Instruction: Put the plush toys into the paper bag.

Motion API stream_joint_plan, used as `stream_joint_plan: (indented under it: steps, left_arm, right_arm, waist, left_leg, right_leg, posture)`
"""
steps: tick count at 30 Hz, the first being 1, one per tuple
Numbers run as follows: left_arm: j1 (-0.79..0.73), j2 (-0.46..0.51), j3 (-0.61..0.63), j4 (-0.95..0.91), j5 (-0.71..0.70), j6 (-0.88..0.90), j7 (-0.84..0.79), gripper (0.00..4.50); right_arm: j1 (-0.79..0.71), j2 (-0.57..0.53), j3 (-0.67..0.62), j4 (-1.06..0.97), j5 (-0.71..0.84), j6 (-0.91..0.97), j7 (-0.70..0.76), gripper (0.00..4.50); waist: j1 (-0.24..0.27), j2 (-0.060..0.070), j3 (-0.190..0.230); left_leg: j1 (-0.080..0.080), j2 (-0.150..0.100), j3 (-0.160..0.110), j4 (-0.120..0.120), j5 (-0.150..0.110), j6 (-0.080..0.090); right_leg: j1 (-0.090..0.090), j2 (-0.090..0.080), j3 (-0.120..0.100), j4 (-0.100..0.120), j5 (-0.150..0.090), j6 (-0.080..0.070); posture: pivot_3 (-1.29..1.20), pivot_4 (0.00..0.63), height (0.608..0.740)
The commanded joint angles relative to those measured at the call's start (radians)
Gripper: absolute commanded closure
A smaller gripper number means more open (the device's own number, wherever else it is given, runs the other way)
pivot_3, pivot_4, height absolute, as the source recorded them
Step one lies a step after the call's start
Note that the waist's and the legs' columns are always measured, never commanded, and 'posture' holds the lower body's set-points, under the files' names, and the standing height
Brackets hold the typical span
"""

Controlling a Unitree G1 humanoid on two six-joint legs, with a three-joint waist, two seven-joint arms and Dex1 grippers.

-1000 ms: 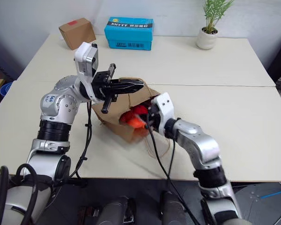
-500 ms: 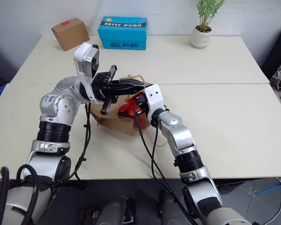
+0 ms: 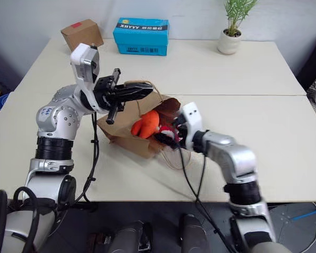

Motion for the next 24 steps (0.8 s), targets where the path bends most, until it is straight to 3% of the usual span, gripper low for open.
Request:
stream_joint_plan:
  steps: [1,11,18,24]
  left_arm:
    - [-0.005,-0.003,0.011,-0.039,-0.024,-0.006,0.005,4.5]
    - [0.001,-0.003,0.006,-0.047,-0.02,-0.014,0.01,4.5]
    - [0.011,0.001,0.0,-0.069,-0.021,-0.003,0.015,4.5]
    - [0.022,0.003,-0.003,-0.083,-0.022,0.005,0.017,4.5]
  right_arm:
    - [0.021,-0.007,-0.009,-0.012,0.035,0.009,0.013,0.03]
    - [0.064,-0.106,0.125,0.001,-0.043,-0.144,0.123,0.03]
    - [0.106,-0.172,0.078,-0.023,-0.011,-0.266,0.245,0.03]
    - [0.133,-0.182,0.034,-0.111,0.106,-0.189,0.264,0.03]
  waist:
    - [-0.001,0.0,0.0]
    - [-0.002,0.0,0.0]
    - [0.003,0.0,0.0]
    - [0.013,0.0,0.0]
  left_leg:
    - [0.0,0.0,0.0,0.0,0.0,0.0]
    - [0.0,0.0,0.002,0.0,0.0,0.0]
    - [0.0,0.0,0.002,0.0,0.0,0.0]
    - [0.001,0.0,0.002,0.0,0.0,0.0]
  right_leg:
    - [0.0,0.0,0.0,0.0,0.0,0.0]
    - [-0.001,0.001,-0.002,0.0,0.0,0.0]
    - [0.0,0.001,-0.003,0.0,0.0,0.0]
    - [0.0,0.001,-0.004,0.0,0.0,0.0]
  posture:
    - [0.0,0.15,0.74]
    - [0.0,0.15,0.74]
    - [0.0,0.15,0.74]
    - [0.0,0.15,0.74]
